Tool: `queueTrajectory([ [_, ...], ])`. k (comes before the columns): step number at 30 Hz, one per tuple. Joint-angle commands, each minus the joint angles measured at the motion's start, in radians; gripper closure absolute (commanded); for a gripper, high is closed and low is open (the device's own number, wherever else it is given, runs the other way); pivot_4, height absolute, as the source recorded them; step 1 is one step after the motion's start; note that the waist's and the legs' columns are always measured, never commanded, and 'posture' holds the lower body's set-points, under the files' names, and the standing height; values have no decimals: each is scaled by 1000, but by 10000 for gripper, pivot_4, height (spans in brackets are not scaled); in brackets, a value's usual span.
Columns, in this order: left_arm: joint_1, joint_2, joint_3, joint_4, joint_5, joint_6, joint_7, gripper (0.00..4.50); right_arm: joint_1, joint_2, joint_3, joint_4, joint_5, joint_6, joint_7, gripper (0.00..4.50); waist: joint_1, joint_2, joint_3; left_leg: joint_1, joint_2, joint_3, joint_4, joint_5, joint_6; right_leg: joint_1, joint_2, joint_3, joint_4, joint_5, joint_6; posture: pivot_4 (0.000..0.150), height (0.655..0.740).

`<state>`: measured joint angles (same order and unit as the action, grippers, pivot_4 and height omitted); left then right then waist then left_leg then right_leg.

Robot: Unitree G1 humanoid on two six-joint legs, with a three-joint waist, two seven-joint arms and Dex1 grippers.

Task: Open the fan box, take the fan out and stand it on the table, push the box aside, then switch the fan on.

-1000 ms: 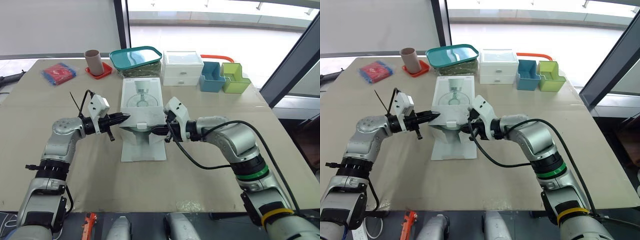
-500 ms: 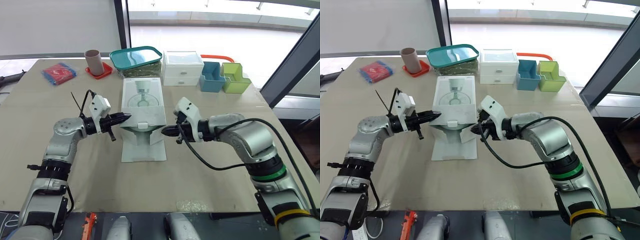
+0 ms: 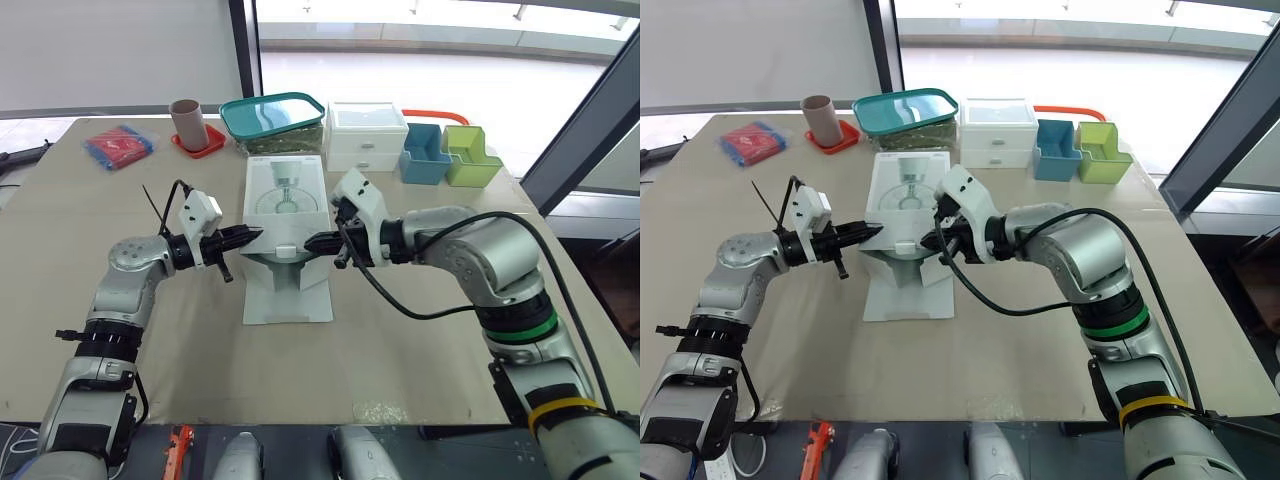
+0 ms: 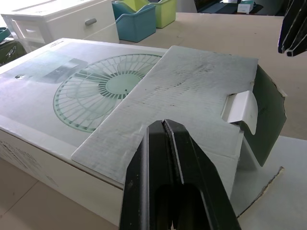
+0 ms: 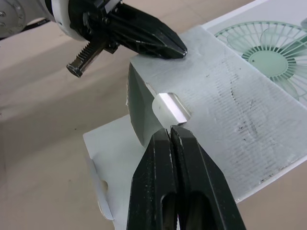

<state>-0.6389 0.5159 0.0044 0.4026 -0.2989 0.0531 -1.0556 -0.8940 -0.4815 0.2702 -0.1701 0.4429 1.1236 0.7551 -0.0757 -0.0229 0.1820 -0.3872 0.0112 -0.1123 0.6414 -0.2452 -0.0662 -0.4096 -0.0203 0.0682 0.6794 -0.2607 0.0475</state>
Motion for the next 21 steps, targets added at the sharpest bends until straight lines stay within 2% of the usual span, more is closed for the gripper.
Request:
queueTrajectory([
  [1,25,0,-2,-7,12,3,4,45000,-8,1,7,-8,-15,-36,3,44612,0,0,0,0,0,0,0,0,0,0,0,0,0,0,0,1500,7400],
  [7,38,-3,-3,-16,12,1,11,45000,-9,22,35,34,-51,-57,-8,44612,-1,0,0,0,0,0,0,0,0,0,0,0,0,0,0,1500,7400],
  [21,33,-21,-9,-10,15,-3,18,45000,16,-27,77,24,-95,-47,17,44612,0,0,0,0,0,0,0,0,0,0,0,0,0,0,0,1500,7400],
])
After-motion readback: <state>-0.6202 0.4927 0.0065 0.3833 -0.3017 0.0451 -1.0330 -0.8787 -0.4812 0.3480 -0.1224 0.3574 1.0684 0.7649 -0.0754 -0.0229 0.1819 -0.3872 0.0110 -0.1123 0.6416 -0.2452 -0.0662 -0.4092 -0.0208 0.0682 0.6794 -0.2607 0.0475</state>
